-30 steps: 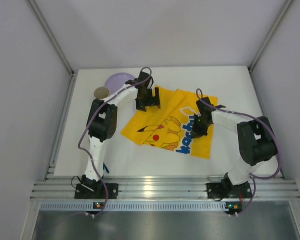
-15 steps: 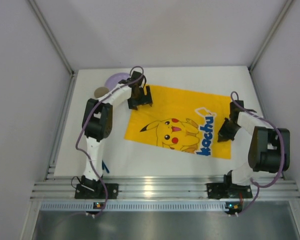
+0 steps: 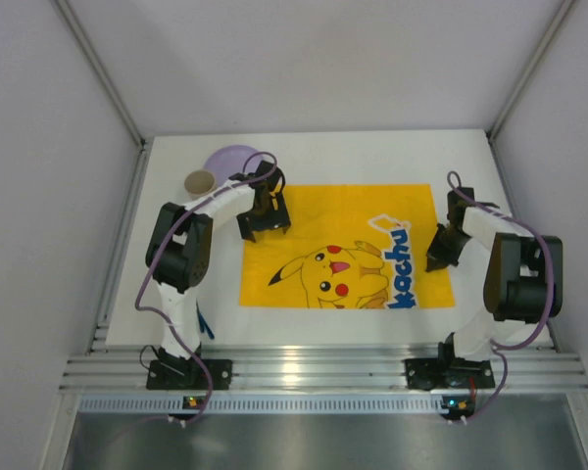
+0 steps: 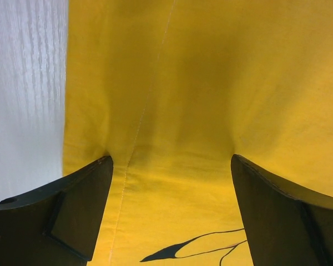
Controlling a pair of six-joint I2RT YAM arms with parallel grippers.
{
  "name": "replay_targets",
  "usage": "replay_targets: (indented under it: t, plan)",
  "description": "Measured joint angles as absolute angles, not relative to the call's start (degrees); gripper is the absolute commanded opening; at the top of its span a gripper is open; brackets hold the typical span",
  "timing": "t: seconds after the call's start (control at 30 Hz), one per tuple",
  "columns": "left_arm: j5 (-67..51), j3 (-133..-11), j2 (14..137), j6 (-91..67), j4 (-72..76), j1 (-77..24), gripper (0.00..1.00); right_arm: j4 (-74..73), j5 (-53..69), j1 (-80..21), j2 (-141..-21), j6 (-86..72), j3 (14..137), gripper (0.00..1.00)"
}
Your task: Set the dinner table for one person
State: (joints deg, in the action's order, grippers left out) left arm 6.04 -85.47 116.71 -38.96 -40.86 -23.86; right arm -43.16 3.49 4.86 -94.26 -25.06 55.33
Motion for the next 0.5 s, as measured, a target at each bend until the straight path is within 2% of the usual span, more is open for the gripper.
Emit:
replay_targets:
  t: [0.1,0.2,0.23,0.33,0.4,0.43,0.5]
  plan:
    - [6.5,-85.3,116.5,-39.6,-42.5,-24.1,0.97,-42.9,4.8,4.2,-94.9,-24.9,56.2,0.01]
    - [6.6,-85.3,116.3,-40.2,-44.6,-24.3,0.99,-42.3,6.2,3.3,-94.9,-24.8,56.8,0.24]
    - [6.9,-85.6,116.3,-40.2,-45.8,-24.4,0.99,-42.3,6.5,3.1,-94.9,-24.9,56.9,0.41]
    - [7.6,-89.6,116.3,-39.9,-51.5,-24.9,0.99,-42.7,7.2,2.5,-94.0,-25.0,57.5,0.69]
    - [8.7,-95.4,116.3,-39.4,-55.0,-25.5,0.99,-43.5,7.2,2.3,-92.2,-25.1,58.4,0.75]
    - [9.3,-98.5,116.3,-39.2,-56.2,-25.8,0.99,-44.2,7.2,2.2,-91.1,-25.1,59.2,0.82]
    - [11.0,-105.4,116.0,-38.3,-58.2,-26.6,0.99,-45.1,6.9,2.0,-87.5,-25.4,60.9,0.86]
